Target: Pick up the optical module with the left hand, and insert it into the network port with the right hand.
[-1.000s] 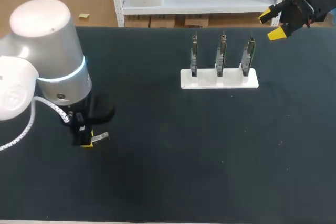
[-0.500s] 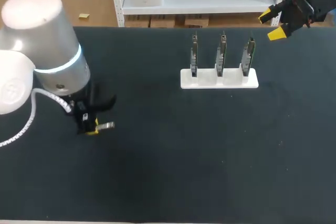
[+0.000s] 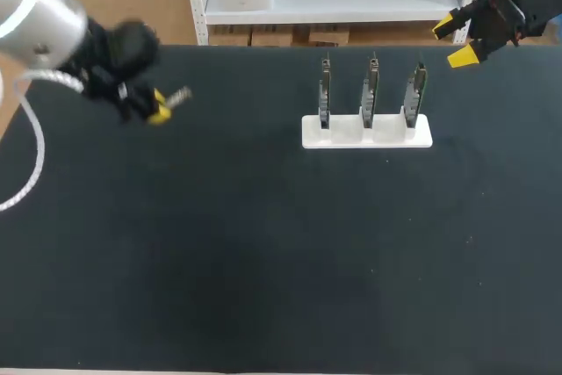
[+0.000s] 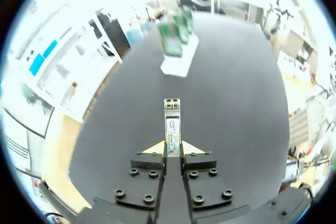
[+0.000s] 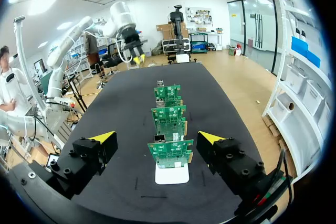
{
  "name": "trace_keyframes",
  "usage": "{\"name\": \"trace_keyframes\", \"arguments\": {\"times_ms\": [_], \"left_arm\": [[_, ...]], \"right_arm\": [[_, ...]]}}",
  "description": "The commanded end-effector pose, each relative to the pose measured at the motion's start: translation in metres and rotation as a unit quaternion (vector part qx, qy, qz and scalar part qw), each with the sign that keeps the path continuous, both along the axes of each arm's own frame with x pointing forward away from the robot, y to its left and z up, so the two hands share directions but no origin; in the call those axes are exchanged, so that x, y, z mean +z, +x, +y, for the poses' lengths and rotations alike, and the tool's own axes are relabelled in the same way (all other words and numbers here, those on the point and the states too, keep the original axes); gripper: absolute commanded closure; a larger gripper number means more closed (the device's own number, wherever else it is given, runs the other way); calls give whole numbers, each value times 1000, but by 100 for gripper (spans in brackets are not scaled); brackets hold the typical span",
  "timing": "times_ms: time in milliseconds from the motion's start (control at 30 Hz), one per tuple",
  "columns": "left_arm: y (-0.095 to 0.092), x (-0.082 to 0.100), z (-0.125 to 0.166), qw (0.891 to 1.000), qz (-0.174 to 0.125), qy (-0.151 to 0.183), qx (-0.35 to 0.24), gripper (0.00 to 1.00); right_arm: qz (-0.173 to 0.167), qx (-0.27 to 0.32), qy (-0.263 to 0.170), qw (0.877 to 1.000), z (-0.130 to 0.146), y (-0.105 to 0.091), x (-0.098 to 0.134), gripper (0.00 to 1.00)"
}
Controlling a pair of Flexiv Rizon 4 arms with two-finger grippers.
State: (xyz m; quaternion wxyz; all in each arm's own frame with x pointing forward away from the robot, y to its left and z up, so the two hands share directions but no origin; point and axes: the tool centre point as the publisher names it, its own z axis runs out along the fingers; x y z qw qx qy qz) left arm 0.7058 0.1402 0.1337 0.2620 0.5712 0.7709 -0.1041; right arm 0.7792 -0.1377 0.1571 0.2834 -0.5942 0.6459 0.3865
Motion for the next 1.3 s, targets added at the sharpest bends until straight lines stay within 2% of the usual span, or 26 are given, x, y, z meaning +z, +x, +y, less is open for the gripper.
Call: {"name": "trace_keyframes", "arguments": {"times_ms": [33, 133, 300, 633, 700, 733, 1033, 1300], "left_arm": [[29, 22, -6, 987, -83, -139, -1, 100], [50, 41, -21, 984, -98, -146, -16, 100], [77, 60, -52, 981, -112, -153, -50, 100], [109, 84, -130, 956, -116, -244, -113, 100], [114, 90, -144, 944, -102, -290, -121, 100], [116, 92, -152, 942, -99, -297, -125, 100], [116, 96, -217, 921, -74, -337, -182, 100], [109, 95, -267, 900, -52, -385, -199, 100]], "right_arm": [[0, 0, 0, 1000, 0, 0, 0, 0], [0, 0, 0, 1000, 0, 0, 0, 0], [0, 0, 0, 1000, 0, 0, 0, 0], [0, 0, 0, 1000, 0, 0, 0, 0], [0, 0, 0, 1000, 0, 0, 0, 0], [0, 0, 0, 1000, 0, 0, 0, 0], [0, 0, 0, 1000, 0, 0, 0, 0], [0, 0, 0, 1000, 0, 0, 0, 0]]}}
